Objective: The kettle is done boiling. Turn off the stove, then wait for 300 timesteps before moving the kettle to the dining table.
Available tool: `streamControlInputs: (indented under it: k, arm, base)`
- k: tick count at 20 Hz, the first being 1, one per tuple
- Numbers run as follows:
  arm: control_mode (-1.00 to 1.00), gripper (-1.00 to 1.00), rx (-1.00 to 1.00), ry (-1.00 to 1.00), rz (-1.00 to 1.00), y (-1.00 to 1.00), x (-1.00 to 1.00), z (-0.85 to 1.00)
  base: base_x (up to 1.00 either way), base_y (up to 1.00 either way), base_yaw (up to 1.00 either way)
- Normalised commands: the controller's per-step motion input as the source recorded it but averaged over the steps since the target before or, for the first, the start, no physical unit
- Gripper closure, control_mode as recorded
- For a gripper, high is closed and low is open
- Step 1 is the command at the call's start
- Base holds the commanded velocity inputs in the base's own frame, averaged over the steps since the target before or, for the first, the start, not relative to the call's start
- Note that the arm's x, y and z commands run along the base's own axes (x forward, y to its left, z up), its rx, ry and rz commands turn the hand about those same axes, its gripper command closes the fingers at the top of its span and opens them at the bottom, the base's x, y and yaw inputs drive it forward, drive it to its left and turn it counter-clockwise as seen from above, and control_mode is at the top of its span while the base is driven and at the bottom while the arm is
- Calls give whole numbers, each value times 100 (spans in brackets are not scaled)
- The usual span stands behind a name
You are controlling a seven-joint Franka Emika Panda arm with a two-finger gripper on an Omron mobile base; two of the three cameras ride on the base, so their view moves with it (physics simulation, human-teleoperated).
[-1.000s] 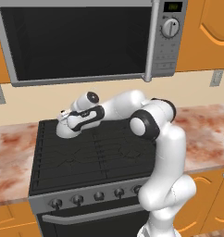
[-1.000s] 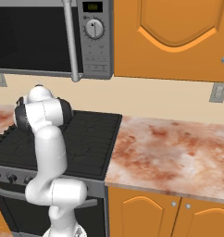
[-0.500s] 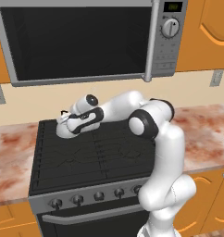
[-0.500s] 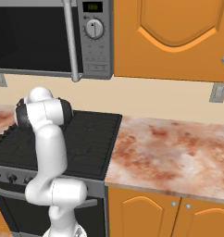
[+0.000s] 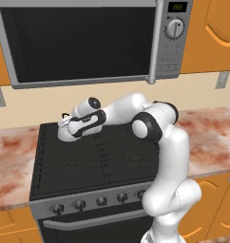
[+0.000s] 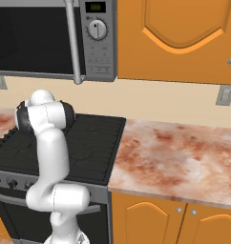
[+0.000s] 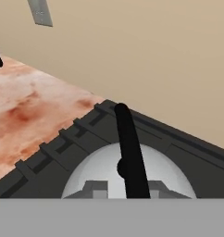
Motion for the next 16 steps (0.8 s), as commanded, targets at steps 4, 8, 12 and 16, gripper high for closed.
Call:
streamControlInputs:
  k: [4,8,12,16]
  arm:
    - [-100,100,0,0,0,0,0,0]
    - [-100,100,0,0,0,0,0,0]
    - [-100,100,0,0,0,0,0,0]
    - [-100,100,0,0,0,0,0,0]
  base:
    - [0,0,0]
    - [0,0,0]
    - [0,0,0]
    - [0,0,0]
